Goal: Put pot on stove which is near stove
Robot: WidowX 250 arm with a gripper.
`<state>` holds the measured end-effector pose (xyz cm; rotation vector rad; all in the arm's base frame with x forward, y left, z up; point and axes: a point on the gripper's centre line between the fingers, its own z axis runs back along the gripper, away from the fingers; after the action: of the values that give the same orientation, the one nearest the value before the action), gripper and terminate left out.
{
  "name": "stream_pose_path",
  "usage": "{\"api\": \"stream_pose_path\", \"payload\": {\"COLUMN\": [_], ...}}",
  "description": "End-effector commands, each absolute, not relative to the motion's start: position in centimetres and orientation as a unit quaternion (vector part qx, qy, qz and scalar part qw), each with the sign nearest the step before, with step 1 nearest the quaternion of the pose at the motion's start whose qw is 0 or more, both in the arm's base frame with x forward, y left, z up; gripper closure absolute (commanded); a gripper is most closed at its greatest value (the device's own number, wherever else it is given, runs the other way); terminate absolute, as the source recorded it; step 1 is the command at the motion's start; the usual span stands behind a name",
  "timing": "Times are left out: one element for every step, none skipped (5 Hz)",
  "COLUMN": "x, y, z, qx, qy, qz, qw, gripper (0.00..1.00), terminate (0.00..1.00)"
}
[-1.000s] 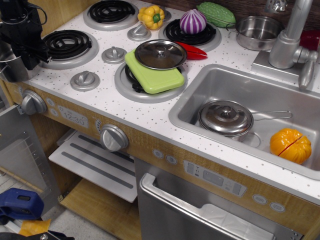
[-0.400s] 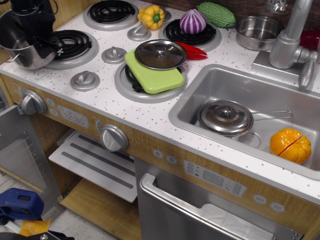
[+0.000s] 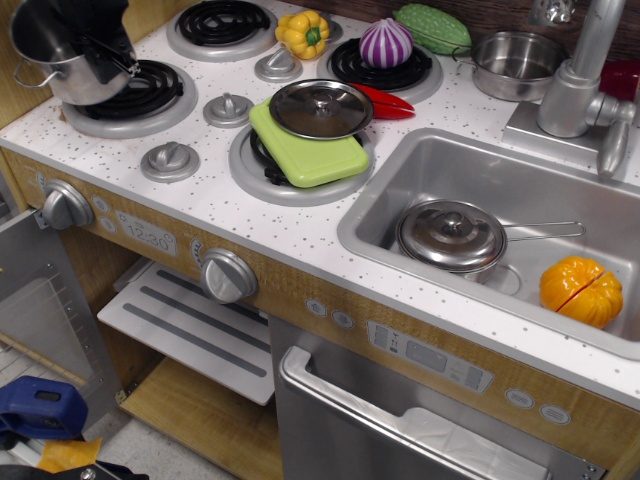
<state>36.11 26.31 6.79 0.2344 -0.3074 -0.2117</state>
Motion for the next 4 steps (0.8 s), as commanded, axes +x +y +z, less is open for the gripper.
{"api": "stream_pose_path", "payload": {"x": [37.5,37.5,37.7,38.2], "y": [26.8,26.5,26.4,26.4], "z": [9.2,8.7,8.3,8.0], "qx": [0.131,0.122,0.108,0.1], "qy": [-0.188,-0.2,-0.218,-0.228], "qz": [-0.116,-0.123,-0.136,-0.144], "qw": [0.966,0.964,0.96,0.958], "gripper": [1.0,1.0,1.0,0.0], "terminate": [0.0,0.0,0.0,0.0]}}
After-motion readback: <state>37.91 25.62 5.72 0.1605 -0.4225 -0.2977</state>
